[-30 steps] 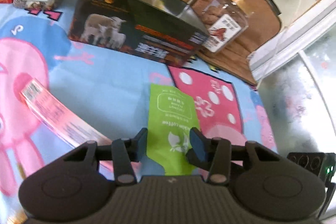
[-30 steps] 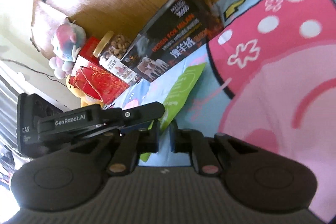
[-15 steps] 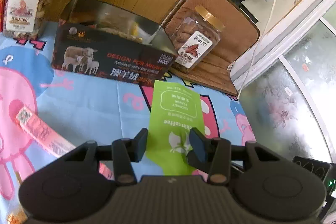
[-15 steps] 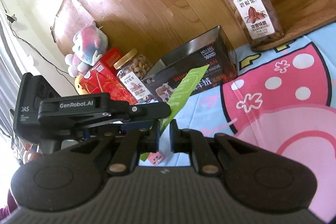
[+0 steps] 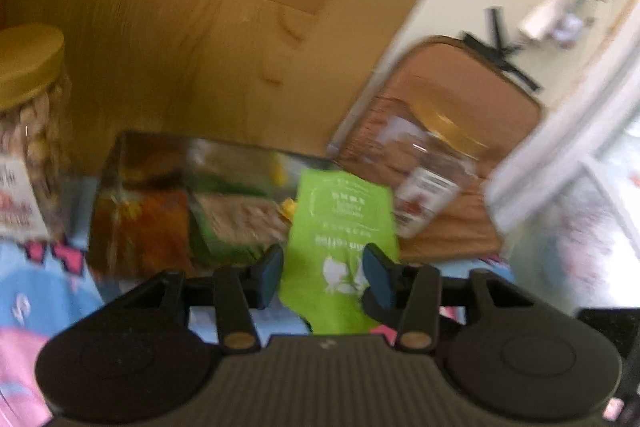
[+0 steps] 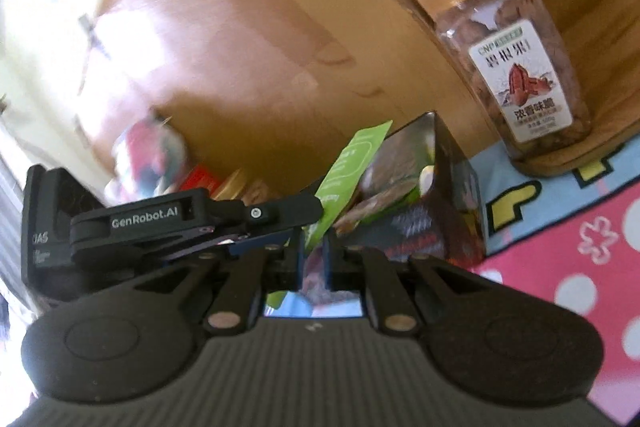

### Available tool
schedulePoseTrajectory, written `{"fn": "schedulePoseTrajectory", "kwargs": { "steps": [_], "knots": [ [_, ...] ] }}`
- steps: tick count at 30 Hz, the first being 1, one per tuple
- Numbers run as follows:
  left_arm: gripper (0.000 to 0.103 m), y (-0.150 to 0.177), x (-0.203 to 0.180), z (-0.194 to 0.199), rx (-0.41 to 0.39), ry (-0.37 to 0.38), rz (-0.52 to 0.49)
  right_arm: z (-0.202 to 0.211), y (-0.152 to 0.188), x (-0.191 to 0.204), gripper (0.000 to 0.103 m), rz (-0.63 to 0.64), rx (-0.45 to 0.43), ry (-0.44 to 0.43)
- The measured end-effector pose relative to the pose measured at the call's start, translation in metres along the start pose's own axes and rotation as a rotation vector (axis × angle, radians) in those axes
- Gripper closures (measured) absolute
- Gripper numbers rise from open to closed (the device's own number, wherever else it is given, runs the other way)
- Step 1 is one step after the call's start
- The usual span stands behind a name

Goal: Organize snacks
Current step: 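Carry the green packet with the right gripper into the tin, release, then grasp the pink stick packet with the right gripper and lift it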

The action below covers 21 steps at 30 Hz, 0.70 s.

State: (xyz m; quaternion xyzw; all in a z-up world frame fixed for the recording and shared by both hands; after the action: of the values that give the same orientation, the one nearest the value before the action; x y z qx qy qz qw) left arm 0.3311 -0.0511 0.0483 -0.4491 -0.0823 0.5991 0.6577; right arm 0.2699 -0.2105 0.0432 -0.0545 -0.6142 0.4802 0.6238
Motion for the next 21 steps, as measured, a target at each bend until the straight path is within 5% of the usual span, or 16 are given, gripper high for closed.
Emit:
{"fn": "schedulePoseTrajectory", "kwargs": {
  "steps": [3,10,16,21],
  "knots": [
    [0.056,-0.012,0.011,-0.02,-0.02,-0.083,0.005,-0.023,-0.011,-0.004,0.081,0.1,-0.064,0.108],
    [0.056,0.007,0.016,-0.012,-0.015,-0.05,0.029,-0.004,-0.008,-0.014,0.079,0.22,-0.167,0.207],
    [0.055,0.032,0.016,0.062,-0.084,0.021,0.009,0.034,0.006,-0.009,0.077,0.171,-0.169,0.165],
    [0.055,0.069,0.051,0.125,-0.122,-0.112,-0.003,0.044,0.059,0.007,0.06,0.159,-0.033,0.083]
  ]
}}
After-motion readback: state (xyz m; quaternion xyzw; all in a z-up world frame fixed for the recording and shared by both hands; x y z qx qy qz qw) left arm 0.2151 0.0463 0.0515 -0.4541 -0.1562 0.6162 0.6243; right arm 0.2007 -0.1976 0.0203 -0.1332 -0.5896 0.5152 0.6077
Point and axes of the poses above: each gripper's, at about its wrist camera, not at the fingertips, and z roughly against the way its jaws point, x to its left, y to its underside, the point moved 6 cm from there along -z, roughly the way its jaws point, and after that the axes turned 6 degrees about -x, right-handed, at the moved point
